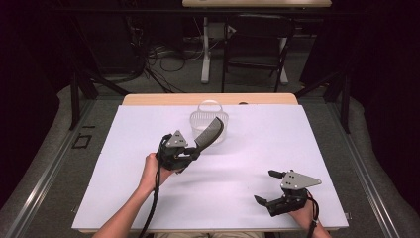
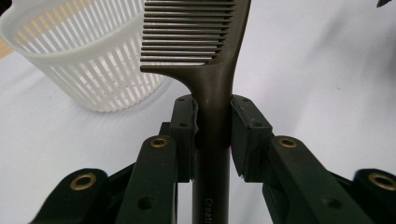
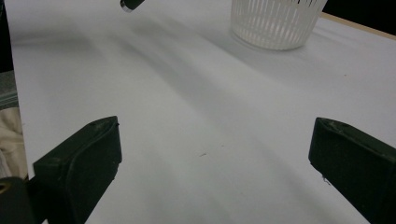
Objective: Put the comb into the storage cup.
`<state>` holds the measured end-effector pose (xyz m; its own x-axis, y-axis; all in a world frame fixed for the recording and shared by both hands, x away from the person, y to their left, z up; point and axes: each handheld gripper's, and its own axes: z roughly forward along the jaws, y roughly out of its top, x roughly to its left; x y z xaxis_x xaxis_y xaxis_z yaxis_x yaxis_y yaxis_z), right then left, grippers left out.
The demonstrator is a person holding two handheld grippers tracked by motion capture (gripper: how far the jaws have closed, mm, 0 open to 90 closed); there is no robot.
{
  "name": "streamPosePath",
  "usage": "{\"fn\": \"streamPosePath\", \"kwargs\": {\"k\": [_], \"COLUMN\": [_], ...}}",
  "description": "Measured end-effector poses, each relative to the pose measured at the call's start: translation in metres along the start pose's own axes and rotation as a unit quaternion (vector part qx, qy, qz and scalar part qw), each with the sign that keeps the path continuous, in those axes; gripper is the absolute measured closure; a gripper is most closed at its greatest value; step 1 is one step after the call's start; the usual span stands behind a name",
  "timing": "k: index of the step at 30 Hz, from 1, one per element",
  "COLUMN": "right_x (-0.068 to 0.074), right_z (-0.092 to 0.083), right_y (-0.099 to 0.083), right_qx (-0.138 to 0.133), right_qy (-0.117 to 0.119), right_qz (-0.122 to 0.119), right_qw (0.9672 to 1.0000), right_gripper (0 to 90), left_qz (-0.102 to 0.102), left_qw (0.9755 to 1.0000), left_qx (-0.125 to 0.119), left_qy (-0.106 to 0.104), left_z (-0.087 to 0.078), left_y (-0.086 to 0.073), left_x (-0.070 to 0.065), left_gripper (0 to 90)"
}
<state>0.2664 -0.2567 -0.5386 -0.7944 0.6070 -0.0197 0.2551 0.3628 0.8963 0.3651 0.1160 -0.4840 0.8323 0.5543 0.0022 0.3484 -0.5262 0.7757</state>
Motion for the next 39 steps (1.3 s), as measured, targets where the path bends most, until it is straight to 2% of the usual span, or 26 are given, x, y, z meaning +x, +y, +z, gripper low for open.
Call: {"fn": "streamPosePath", "kwargs": {"k": [8, 18, 31, 39], "right_x": [0.000, -0.001, -0.001, -0.001], "right_z": [0.000, 0.001, 0.001, 0.001], "right_y": [0.000, 0.000, 0.000, 0.000], "right_qx": [0.001, 0.002, 0.003, 0.003], "right_qy": [-0.002, 0.001, -0.002, -0.003], "right_qz": [0.000, 0.000, 0.000, 0.000], "right_qw": [1.0000, 1.0000, 1.0000, 1.0000], "right_gripper": [2.2, 2.2, 2.2, 2.2], "left_qz": [0.001, -0.011, -0.023, -0.032], "left_qw": [0.9998, 0.9988, 0.9962, 0.9946], "left_qx": [-0.020, -0.043, -0.075, -0.085], "left_qy": [0.009, 0.019, 0.038, 0.050], "left_z": [-0.004, -0.007, -0.010, -0.012], "left_y": [0.001, -0.001, -0.003, -0.005], "left_x": [0.000, 0.004, 0.008, 0.015], "left_gripper": [72.4, 72.4, 72.4, 72.4]}}
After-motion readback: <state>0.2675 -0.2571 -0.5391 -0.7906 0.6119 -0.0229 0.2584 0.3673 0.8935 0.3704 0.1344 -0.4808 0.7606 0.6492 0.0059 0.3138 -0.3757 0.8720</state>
